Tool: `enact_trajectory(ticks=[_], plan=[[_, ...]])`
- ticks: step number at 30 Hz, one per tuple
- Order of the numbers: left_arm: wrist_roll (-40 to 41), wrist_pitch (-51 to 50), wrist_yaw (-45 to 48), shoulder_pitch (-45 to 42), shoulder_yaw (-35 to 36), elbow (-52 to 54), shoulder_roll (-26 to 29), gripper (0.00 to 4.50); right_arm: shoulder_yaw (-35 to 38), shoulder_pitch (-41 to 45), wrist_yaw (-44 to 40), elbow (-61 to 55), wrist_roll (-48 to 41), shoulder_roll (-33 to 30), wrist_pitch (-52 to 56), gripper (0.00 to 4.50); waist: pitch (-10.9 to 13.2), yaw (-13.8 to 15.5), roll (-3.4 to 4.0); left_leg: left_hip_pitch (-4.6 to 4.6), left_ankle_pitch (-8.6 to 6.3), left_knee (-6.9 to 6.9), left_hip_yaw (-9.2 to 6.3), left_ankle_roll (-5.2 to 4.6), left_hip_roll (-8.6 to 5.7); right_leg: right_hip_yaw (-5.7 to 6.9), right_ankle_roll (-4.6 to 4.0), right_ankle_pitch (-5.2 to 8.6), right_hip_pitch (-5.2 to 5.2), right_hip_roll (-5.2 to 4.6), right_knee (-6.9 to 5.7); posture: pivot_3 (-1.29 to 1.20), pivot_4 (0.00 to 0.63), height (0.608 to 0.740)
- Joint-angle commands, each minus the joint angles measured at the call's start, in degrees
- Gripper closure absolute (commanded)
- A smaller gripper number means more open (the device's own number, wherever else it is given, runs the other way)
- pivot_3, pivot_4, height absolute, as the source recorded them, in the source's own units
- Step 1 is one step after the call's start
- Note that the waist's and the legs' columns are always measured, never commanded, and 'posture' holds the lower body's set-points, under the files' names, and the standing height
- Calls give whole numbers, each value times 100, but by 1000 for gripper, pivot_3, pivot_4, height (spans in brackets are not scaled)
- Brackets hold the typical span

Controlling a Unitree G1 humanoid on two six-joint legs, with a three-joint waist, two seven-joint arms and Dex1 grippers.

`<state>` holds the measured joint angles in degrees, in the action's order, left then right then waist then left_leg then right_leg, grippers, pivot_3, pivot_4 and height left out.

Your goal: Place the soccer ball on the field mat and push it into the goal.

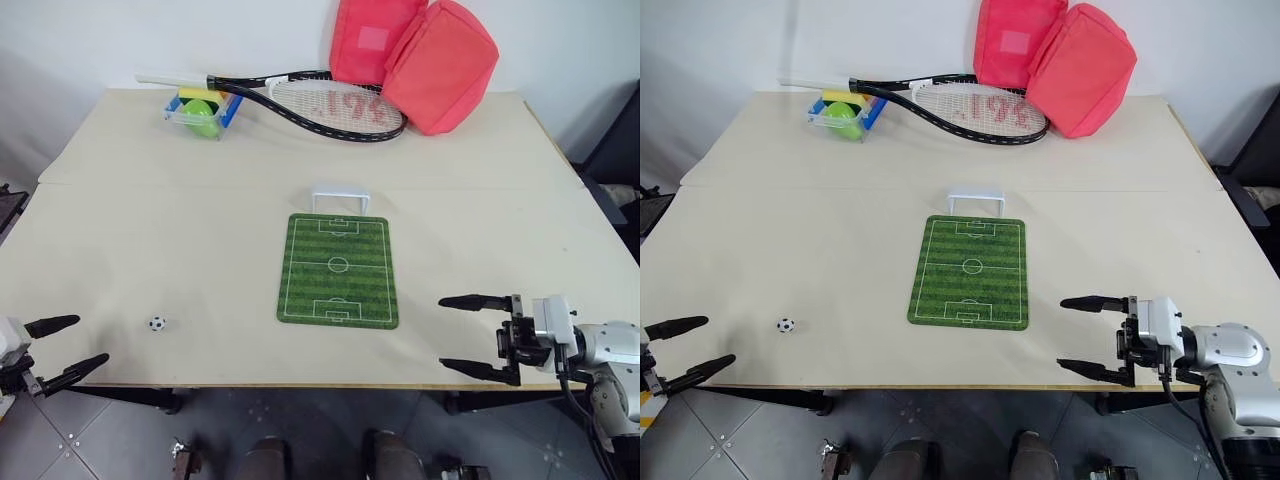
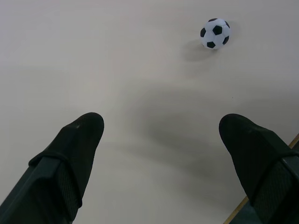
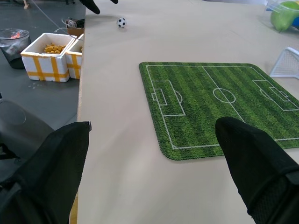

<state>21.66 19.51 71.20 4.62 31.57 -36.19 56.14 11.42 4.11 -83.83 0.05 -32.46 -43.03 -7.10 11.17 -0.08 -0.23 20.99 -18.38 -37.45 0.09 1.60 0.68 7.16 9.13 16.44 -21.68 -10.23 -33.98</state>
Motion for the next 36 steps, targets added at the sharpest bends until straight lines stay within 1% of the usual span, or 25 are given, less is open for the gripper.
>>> enact_trajectory(ticks=[1,4,8,10,11,13,15,17,19,22,26,28,30,31,33,36], plan=[[111,42,-18,-22,105,139,13,20,-10,92,-29,-17,-15,10,-41,0,0,0,0,0,0,0,1,0,0,-1,0,0,0,0,0,0,150,740],[147,-142,-117,-63,106,146,2,20,-71,165,-47,-46,-40,49,0,0,0,-1,0,-2,0,0,1,0,1,-2,0,0,0,0,-2,0,150,740],[429,-383,121,-34,228,96,-15,20,-144,270,62,-368,-347,251,242,0,0,-5,0,-3,0,0,2,0,1,-3,0,0,0,0,-4,0,150,740],[472,-258,230,-3,293,-75,-10,20,-177,346,210,-659,-664,457,463,0,0,-14,0,-3,0,-1,2,0,1,-4,0,0,0,1,-5,0,150,740],[494,-97,388,38,330,-237,-15,20,-179,409,274,-858,-957,674,532,0,0,-19,0,-3,0,-1,2,0,3,-4,0,0,0,2,-5,0,150,740],[449,6,452,80,359,-515,0,20,-184,483,280,-1088,-1260,978,544,0,0,-30,0,-9,-1,0,9,2,8,-9,-3,-2,0,6,-5,0,150,740],[416,197,405,3,385,-774,-10,20,-210,465,271,-1181,-1290,1093,602,0,0,-14,0,-14,-2,3,14,4,11,-13,-3,-2,0,10,-5,0,150,740],[457,208,446,-9,372,-817,-21,20,-246,413,264,-1235,-1228,1194,527,0,-7,8,-11,-13,-6,-1,15,1,10,-15,-3,-2,0,10,-5,0,150,740],[584,75,558,33,363,-632,-66,20,-267,359,186,-1218,-1120,1259,360,0,-11,45,-18,-11,-7,-3,14,-1,10,-14,-3,-2,0,10,-6,0,150,740],[845,-414,662,107,297,74,-193,20,-253,245,-15,-1052,-955,1185,198,0,-11,44,-18,-9,-12,-15,15,-3,11,-18,-3,-2,0,10,-10,0,150,740],[938,-872,521,-41,83,868,-401,20,-194,168,-214,-799,-836,1053,56,0,-11,34,-19,-7,-15,-25,16,-4,12,-22,-3,-2,0,10,-15,0,150,740],[892,-957,416,-121,27,1028,-478,20,-188,155,-245,-745,-805,1011,48,0,-11,9,-18,-9,-15,-28,19,-3,12,-26,-3,-2,0,11,-20,0,150,740],[814,-1086,271,-336,-162,1143,-599,20,-184,135,-226,-744,-790,981,49,0,-11,4,-18,-13,-16,-28,23,-3,13,-30,-3,-3,0,12,-22,0,150,740],[722,-1270,229,-455,-384,1204,-636,20,-190,116,-213,-769,-793,968,49,0,-11,1,-18,-16,-16,-29,25,-3,13,-33,-3,-3,0,12,-23,0,150,740],[495,-1337,89,-677,-679,1196,-716,20,-208,91,-158,-850,-806,961,81,0,-11,4,-18,-19,-16,-30,29,-3,13,-36,-4,-3,0,13,-27,0,150,740],[332,-1329,-3,-909,-910,1027,-791,20,-220,80,-83,-927,-808,962,126,0,-11,-13,-18,-26,-17,-31,36,-1,14,-46,-4,-3,0,15,-30,0,150,740]])
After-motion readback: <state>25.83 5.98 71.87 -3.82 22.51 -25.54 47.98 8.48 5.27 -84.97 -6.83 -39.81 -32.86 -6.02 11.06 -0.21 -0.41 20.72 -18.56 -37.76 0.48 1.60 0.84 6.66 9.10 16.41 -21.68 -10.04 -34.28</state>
